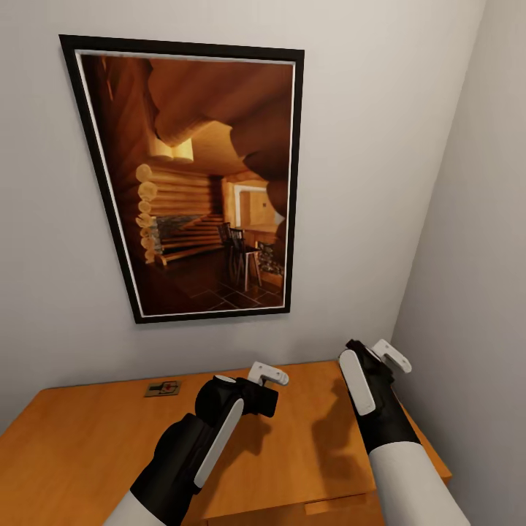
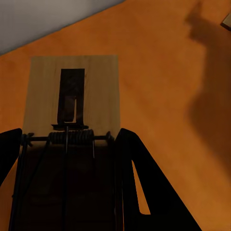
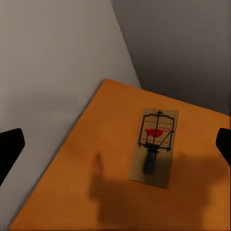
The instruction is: Take the four mousetraps from the cabinet in the bathroom and place them on the bathroom floor. Make sure all four end up on the same floor surface, and ensure that at least two of them are either under or directly next to the same bathroom sink.
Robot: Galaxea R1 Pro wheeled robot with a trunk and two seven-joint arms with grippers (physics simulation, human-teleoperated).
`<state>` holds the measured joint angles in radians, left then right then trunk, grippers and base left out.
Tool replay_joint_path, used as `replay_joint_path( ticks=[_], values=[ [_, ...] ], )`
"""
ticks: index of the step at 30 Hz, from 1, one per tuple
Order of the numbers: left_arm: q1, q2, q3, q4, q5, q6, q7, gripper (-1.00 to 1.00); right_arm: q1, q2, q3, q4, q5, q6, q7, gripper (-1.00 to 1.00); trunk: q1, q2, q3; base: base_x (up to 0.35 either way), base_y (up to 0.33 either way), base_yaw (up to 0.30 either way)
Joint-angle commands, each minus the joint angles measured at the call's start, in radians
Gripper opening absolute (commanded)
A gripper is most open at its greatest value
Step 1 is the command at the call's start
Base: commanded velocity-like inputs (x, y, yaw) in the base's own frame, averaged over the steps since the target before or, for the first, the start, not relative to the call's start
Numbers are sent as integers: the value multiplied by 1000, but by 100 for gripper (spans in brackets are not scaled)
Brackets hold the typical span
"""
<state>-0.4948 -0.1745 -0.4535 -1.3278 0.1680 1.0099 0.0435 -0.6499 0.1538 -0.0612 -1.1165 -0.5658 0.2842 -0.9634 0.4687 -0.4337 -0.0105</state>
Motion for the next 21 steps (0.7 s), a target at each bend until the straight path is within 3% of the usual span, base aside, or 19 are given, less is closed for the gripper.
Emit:
replay_joint_path(
  ticks=[1, 8, 21],
  values=[
    [-1, 0, 0, -1, 4, 4, 4, -100, -1, -2, -2, -3, -1, 23, -3, 100, 1, -1, -1, 0, 0, 0],
    [-1, 0, -1, -1, 4, 4, 4, -100, -1, -12, -3, -8, 0, 75, -5, 100, 1, -1, -1, 0, 0, 0],
    [-1, 0, -1, -1, 4, 4, 4, -100, -1, -20, -2, -9, 1, 84, -13, 100, 1, -1, -1, 0, 0, 0]
  ],
)
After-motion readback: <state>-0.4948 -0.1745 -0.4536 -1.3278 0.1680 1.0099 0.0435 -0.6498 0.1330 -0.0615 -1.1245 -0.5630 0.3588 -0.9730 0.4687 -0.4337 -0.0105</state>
